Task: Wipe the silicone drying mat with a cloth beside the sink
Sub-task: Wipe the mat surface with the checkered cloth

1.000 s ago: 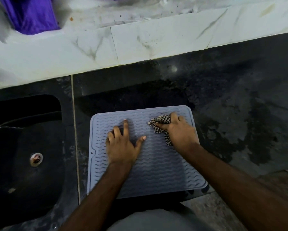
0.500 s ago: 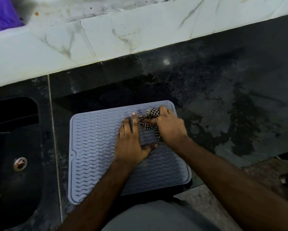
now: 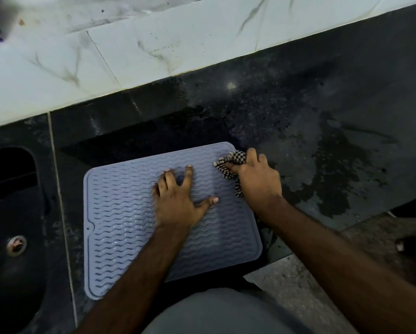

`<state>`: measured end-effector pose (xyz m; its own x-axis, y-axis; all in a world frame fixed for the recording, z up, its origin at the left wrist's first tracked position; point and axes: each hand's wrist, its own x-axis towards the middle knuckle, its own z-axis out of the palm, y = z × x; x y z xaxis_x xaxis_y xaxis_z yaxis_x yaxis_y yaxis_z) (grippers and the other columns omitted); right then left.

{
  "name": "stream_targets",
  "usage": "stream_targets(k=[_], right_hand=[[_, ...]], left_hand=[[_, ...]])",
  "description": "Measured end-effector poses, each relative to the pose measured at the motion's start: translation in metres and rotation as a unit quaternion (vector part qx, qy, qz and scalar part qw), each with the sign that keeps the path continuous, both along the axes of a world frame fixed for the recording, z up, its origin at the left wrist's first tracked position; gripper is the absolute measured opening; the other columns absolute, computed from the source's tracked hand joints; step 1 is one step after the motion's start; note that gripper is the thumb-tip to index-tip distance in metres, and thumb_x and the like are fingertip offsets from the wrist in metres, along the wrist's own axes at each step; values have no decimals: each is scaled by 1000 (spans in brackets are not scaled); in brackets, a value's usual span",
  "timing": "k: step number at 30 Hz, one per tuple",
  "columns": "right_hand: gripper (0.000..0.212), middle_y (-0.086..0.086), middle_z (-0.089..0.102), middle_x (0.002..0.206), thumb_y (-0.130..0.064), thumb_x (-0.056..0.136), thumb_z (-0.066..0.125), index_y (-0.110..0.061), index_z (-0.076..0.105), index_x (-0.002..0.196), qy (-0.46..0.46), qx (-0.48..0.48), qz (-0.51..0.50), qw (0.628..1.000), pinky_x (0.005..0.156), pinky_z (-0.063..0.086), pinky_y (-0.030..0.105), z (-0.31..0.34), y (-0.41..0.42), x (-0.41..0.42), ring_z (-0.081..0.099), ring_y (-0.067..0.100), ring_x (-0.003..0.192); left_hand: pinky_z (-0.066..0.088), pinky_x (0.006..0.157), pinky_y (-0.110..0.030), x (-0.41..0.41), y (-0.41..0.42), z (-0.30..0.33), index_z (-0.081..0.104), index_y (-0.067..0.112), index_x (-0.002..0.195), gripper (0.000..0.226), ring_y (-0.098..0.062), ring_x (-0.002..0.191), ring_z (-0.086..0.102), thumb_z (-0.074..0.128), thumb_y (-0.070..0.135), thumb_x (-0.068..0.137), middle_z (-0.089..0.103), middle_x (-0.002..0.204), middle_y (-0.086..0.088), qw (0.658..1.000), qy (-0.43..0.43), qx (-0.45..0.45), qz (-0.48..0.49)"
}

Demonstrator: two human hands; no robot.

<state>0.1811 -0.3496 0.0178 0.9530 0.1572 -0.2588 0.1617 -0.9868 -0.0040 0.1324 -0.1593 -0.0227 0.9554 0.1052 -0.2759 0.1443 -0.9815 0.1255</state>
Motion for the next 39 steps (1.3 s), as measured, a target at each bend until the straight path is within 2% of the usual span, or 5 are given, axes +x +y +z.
stream_targets(k=[6,14,31,36,39], right_hand=[[29,11,46,110,-35,98,43,-20,59,117,56,43,-101,992,67,44,37,-4,12,-13,57,28,81],[51,11,66,103,-62,87,56,-14,62,104,100,183,-189,960,76,53,38,-2,34,-12,64,32,95],[22,8,65,104,-28,92,57,-12,61,107,84,84,-125,985,69,50,33,7,91,-7,65,25,90],[30,7,50,124,-17,96,51,-24,62,122,98,75,-98,988,78,51,38,1,71,-8,63,29,99],[37,7,46,127,-14,96,49,-28,61,129,102,72,-113,986,84,52,41,0,68,-7,62,31,102]], left_hand=[[20,121,-57,1,-3,3,3,35,161,113,-41,149,17,29,98,72,15,161,-23,1000,7,5,3],[25,117,-57,3,-2,2,4,34,161,109,-40,147,21,43,89,76,19,160,-22,999,11,32,-11],[15,121,-54,5,7,1,-5,40,160,115,-39,150,11,59,81,74,8,163,-19,998,50,-29,-22],[24,116,-45,6,47,3,24,39,159,102,-29,144,25,62,81,74,25,155,-7,994,4,-101,-39],[20,118,-47,-4,64,-2,21,42,159,110,-24,149,16,58,90,67,12,164,-1,993,-8,-112,-27]])
